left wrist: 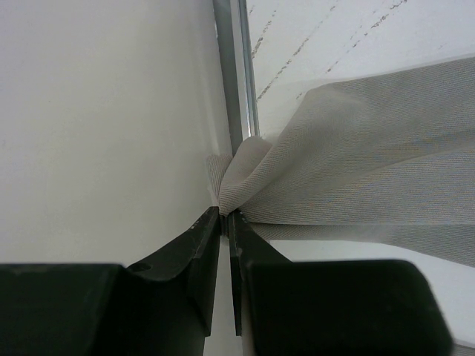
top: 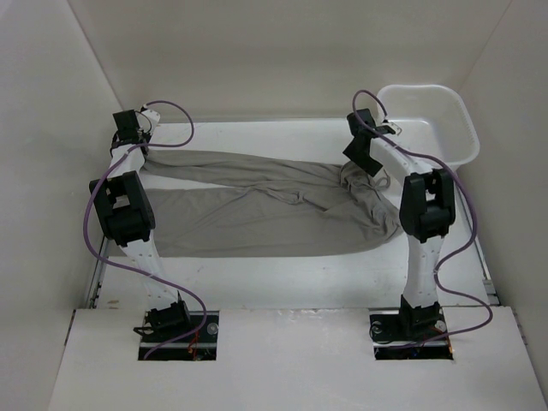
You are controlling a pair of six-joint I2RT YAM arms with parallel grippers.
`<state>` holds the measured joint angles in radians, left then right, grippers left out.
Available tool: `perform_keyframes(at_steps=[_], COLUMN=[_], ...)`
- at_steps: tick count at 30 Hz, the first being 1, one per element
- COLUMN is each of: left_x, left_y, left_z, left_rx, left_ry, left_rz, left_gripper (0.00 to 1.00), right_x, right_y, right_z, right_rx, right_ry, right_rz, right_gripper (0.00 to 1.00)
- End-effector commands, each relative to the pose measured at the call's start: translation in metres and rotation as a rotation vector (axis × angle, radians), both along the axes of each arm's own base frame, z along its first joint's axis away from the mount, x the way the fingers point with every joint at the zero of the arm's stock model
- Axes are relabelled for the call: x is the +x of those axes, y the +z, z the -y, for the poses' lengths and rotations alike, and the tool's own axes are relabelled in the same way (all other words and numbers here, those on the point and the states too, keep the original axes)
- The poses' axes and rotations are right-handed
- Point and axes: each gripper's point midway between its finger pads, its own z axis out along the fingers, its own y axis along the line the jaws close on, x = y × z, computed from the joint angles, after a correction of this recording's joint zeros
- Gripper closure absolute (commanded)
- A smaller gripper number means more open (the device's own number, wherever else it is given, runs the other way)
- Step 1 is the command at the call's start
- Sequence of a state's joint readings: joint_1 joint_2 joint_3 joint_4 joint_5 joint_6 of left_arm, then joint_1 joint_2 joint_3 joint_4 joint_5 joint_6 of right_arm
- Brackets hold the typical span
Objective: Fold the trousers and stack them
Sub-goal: Fold the trousers
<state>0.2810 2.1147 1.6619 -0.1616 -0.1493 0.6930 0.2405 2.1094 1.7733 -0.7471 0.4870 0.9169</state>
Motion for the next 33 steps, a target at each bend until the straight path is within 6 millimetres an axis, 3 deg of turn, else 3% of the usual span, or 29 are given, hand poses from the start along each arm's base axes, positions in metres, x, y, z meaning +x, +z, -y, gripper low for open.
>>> perform_keyframes(at_steps=[1,6,9,13,15,16,21,25,30,33], left_x=[0.005,0.004,0.002,0.0,-0.001,-0.001,-0.003,-0.011,-0.031,-0.046], left_y=[0.055,0.058,0.057,0.058,0.06,0.061,0.083,0.12,0.152,0.155], left_z=[0.0,-0.003,-0.007,-0.011,-0.013,-0.015,-0.025,-0.032,-0.035,-0.037], left_rx=[0.032,0.034,0.032,0.033,0.034,0.034,0.044,0.055,0.064,0.062], left_ry=[0.001,0.006,0.014,0.02,0.024,0.025,0.035,0.045,0.037,0.035], left_rz=[0.116,0.121,0.118,0.121,0.126,0.129,0.184,0.267,0.316,0.299], left_gripper=[0.91,0.91,0.91,0.91,0.92,0.93,0.98,0.98,0.98,0.98], right_x=[0.019,0.034,0.033,0.027,0.027,0.028,0.029,0.008,-0.035,-0.063], right_y=[-0.002,-0.003,-0.009,-0.018,-0.012,-0.008,0.038,0.082,0.106,0.105], right_z=[-0.003,-0.001,0.0,-0.005,-0.005,-0.005,0.001,0.003,0.014,0.02], right_rx=[0.039,0.055,0.1,0.161,0.154,0.152,0.104,0.058,0.057,0.065], right_ry=[-0.028,-0.023,-0.046,-0.062,-0.057,-0.052,0.023,0.087,0.086,0.081], right_rz=[0.032,0.019,-0.009,-0.024,-0.006,0.001,0.103,0.234,0.315,0.323], right_gripper=[0.2,0.21,0.31,0.76,0.95,0.98,1.0,1.0,1.0,1.0])
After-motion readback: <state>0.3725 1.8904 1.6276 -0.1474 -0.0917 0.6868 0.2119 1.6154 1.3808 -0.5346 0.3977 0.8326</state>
